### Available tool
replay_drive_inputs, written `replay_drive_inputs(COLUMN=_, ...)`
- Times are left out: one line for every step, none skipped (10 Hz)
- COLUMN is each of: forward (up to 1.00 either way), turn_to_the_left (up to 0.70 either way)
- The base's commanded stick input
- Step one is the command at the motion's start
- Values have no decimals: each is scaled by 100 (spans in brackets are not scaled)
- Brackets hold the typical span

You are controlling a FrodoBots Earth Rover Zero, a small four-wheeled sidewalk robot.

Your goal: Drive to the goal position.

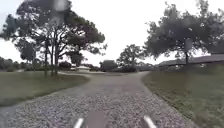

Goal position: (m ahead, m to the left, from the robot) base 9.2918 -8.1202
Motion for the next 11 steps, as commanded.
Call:
replay_drive_inputs(forward=70, turn_to_the_left=0)
replay_drive_inputs(forward=70, turn_to_the_left=0)
replay_drive_inputs(forward=70, turn_to_the_left=0)
replay_drive_inputs(forward=70, turn_to_the_left=0)
replay_drive_inputs(forward=70, turn_to_the_left=0)
replay_drive_inputs(forward=70, turn_to_the_left=0)
replay_drive_inputs(forward=70, turn_to_the_left=0)
replay_drive_inputs(forward=70, turn_to_the_left=0)
replay_drive_inputs(forward=70, turn_to_the_left=0)
replay_drive_inputs(forward=70, turn_to_the_left=0)
replay_drive_inputs(forward=70, turn_to_the_left=0)
